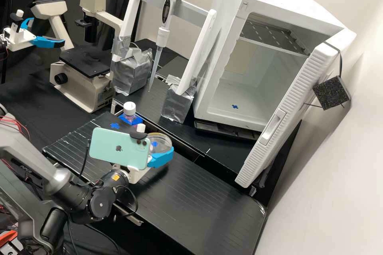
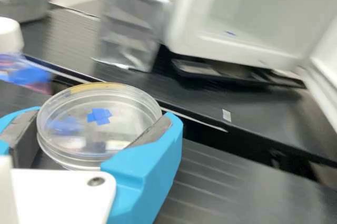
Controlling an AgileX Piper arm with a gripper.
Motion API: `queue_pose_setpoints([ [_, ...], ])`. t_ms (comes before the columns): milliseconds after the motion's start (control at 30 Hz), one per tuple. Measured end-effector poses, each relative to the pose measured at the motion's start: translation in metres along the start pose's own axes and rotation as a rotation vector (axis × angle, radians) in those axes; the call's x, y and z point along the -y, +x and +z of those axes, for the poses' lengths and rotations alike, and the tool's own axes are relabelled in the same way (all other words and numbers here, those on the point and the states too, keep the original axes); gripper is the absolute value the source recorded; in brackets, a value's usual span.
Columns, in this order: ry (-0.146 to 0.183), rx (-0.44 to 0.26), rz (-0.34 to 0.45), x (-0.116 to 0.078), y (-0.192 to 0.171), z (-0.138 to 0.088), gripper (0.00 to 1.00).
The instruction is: Move the petri dish to the bench
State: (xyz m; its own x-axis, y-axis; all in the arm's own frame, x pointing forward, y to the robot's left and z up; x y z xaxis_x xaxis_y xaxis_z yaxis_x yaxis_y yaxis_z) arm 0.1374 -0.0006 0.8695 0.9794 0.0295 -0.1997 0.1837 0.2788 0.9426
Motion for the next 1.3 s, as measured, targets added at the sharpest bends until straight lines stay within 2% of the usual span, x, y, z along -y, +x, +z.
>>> queue_pose_setpoints([
  [133,-0.001,-0.063,-0.033,0.007,0.004,-0.009,0.00],
  [433,0.048,-0.075,-0.038,0.008,0.006,-0.004,0.00],
  [467,0.050,-0.071,-0.039,0.008,0.006,-0.003,1.00],
  [833,0.065,-0.067,-0.047,0.009,0.006,0.001,1.00],
  [1033,0.062,-0.067,-0.046,0.009,0.005,0.000,1.00],
  [1200,0.028,-0.070,-0.003,0.006,0.005,-0.009,1.00],
  [1300,0.028,-0.094,0.060,0.006,0.004,-0.020,1.00],
])
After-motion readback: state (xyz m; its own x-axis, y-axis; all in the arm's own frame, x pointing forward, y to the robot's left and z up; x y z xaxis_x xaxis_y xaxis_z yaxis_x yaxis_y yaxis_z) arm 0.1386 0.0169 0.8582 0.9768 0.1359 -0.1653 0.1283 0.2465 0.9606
